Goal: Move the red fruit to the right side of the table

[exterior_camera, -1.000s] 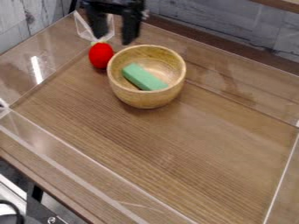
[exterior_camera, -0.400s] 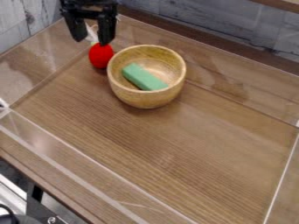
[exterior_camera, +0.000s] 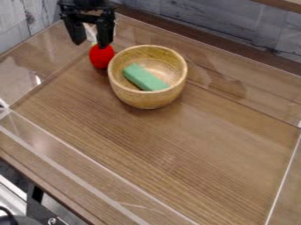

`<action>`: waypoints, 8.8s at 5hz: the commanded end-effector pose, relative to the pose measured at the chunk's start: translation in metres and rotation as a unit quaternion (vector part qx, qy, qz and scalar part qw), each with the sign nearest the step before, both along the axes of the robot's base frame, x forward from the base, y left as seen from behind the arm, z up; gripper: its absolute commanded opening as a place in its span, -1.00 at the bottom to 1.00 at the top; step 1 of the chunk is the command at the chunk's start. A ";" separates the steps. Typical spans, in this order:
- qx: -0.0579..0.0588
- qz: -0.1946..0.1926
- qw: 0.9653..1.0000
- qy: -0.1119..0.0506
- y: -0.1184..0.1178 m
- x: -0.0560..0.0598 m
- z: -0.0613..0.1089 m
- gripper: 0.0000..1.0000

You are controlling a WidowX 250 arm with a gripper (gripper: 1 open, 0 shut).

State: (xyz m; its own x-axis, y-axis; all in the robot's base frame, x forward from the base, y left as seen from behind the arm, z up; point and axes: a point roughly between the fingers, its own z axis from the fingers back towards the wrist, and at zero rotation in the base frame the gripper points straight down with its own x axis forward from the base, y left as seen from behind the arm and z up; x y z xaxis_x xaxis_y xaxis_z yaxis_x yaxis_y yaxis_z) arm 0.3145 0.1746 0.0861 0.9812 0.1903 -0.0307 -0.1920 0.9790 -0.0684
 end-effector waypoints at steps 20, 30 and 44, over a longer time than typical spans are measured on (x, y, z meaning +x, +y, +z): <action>-0.038 -0.143 0.985 -0.086 -0.203 -0.051 0.067 -1.00; -0.032 -0.179 0.981 -0.060 -0.276 -0.084 -0.028 1.00; -0.038 -0.136 0.988 -0.053 -0.253 -0.048 0.003 -1.00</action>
